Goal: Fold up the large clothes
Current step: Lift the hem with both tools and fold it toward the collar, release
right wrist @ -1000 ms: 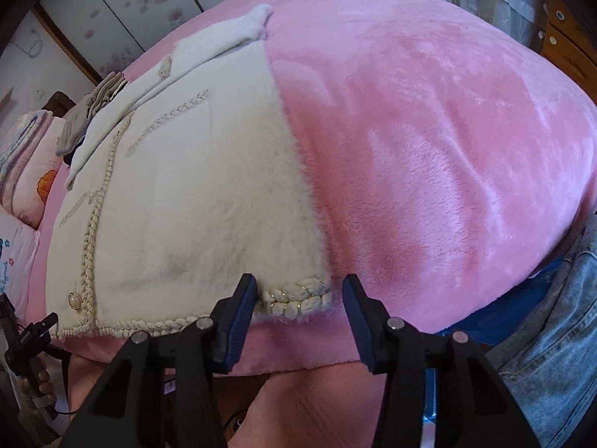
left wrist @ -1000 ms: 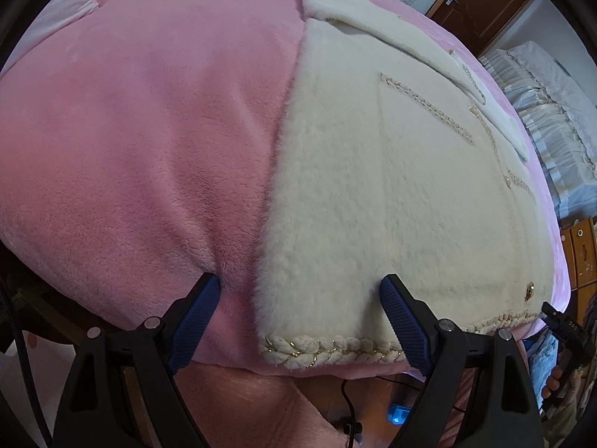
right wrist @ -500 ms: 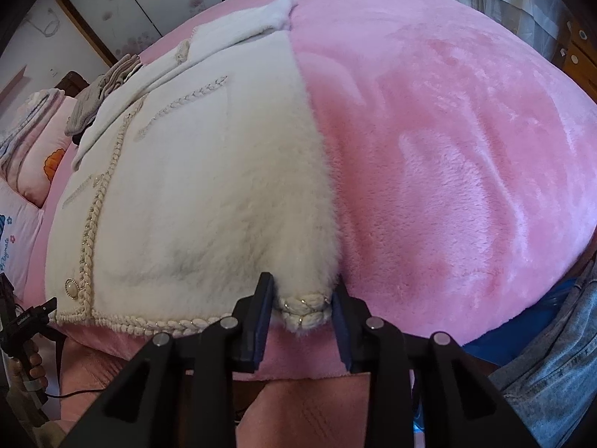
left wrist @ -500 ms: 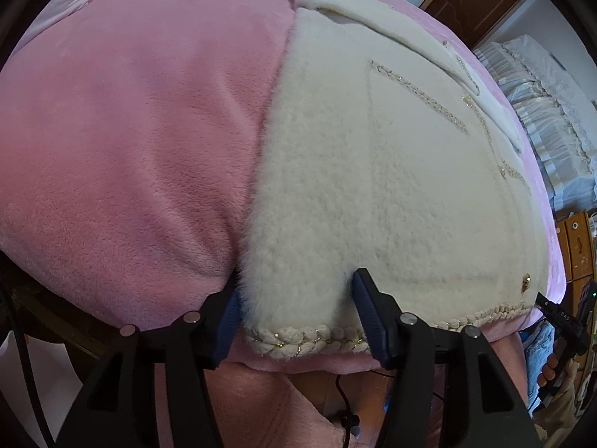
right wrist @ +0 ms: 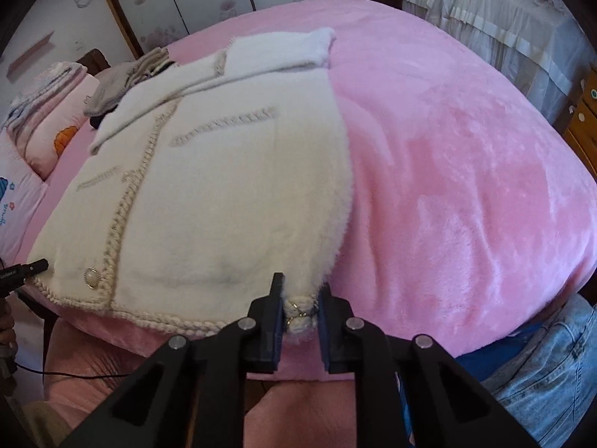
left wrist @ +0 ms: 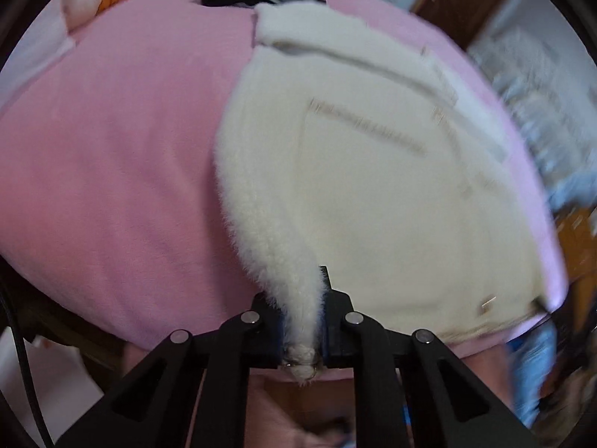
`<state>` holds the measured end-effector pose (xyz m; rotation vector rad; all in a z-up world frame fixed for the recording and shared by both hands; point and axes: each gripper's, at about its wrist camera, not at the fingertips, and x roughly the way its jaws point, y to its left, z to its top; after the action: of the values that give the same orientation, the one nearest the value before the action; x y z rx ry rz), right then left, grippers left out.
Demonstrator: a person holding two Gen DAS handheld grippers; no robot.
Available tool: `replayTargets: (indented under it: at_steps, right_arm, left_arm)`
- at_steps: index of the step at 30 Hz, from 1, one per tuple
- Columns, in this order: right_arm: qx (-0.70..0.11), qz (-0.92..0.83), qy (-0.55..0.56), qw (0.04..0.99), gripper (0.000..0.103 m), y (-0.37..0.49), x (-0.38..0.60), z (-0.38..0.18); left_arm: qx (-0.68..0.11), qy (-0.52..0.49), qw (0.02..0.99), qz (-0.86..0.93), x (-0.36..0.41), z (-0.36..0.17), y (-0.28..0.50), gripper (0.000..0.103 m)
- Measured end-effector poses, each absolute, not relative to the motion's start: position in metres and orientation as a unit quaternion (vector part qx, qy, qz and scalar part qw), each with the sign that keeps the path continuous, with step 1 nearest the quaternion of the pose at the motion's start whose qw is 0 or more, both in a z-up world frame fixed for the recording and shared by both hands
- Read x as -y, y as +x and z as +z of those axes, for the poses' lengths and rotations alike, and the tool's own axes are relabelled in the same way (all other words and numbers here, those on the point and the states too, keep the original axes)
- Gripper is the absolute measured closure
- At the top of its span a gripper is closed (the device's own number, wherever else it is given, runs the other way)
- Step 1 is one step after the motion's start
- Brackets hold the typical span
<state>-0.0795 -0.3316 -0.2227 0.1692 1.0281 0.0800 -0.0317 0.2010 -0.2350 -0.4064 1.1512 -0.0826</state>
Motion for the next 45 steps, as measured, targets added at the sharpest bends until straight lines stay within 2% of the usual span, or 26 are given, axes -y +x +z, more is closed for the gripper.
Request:
replayTargets:
  at_steps: [8,12,17,23,30,38,40,41,45]
  right_arm:
    - [-0.397,0.075,0.104,0.909,0.089,-0.042,0.326,-0.135]
    - [-0.363,0.077,0.094,0.924,0.089,0.005,0.322,-0.099]
    - [-0.340,0.056,0.113,0.932,0.089,0.083,0.336,-0.076]
    - [-0.350,0.003,0.151,0.925,0.089,0.178,0.354,-0.103]
    - [-0.400,-0.038,0.155,0.903,0.089,0.260,0.355,-0.159]
    - [-0.384,-0.063,0.155,0.908,0.089,0.316,0.353,-0.160]
    - [-0.381,-0.062,0.158,0.909,0.088,0.330,0.351,-0.159]
    - [-0.385,-0.060,0.156,0.907,0.086,0.337,0.348,-0.161]
    - [-0.434,-0.069,0.156,0.885,0.081,0.357,0.349,-0.179]
  left_arm:
    - [-0.457,-0.304,0.833,-0.069,-0.213,-0.156,0.016,0.093]
    - [-0.432,-0.298,0.850,-0.052,-0.222,-0.125,0.054,0.093]
    - [-0.423,-0.303,0.853,-0.027,-0.232,-0.116,0.123,0.093]
    - [-0.430,-0.285,0.857,0.017,-0.233,-0.151,0.211,0.092]
    - [-0.463,-0.273,0.841,0.060,-0.227,-0.212,0.280,0.092]
    - [-0.448,-0.274,0.848,0.062,-0.227,-0.208,0.337,0.092]
    - [-0.452,-0.272,0.847,0.071,-0.225,-0.210,0.352,0.091]
    - [-0.459,-0.268,0.844,0.076,-0.224,-0.213,0.358,0.086]
    - [-0.510,-0.290,0.806,0.074,-0.230,-0.244,0.382,0.080]
